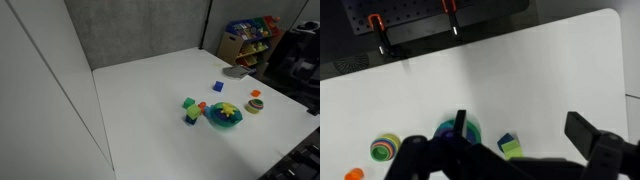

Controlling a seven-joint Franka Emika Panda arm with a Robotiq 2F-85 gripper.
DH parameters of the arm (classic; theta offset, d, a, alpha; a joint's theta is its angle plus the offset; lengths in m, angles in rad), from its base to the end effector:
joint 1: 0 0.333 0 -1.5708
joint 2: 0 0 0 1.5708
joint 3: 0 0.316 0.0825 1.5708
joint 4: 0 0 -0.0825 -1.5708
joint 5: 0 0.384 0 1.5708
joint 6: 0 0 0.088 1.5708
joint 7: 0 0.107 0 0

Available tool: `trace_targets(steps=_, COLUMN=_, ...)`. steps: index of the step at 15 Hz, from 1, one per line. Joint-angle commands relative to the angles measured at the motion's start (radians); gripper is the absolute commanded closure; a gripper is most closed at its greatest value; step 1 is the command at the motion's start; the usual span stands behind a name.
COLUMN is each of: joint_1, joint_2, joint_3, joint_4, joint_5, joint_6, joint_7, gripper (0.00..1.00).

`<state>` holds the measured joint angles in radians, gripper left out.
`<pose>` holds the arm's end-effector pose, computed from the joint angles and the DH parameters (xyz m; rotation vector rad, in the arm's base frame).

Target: Put the small orange bowl in the small green bowl

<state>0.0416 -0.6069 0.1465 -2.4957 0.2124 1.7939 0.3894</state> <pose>0.3473 0.0876 0.4811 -3.0135 0.4380 0.1928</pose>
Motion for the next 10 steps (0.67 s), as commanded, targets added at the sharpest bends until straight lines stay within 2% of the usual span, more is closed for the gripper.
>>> trace_targets(steps=1, joint_1=-0.005, joint_2=-0.001, joint_3=0.004, joint_4=0.002, joint_5=0.002, joint_6=-0.002, joint_7=-0.002, gripper=0.00)
trace_targets(steps=6, joint_1=-0.007, joint_2=0.004, joint_3=0.004, joint_4=0.009, joint_5=-0.004, joint_6=-0.003, joint_7=-0.004, gripper=0.00)
trace_targets(steps=10, joint_1=-0.028, joint_2=0.038, joint_3=0.002, joint_4=0.048, joint_5=-0.058, joint_6=0.002, joint_7=-0.009, gripper=0.00)
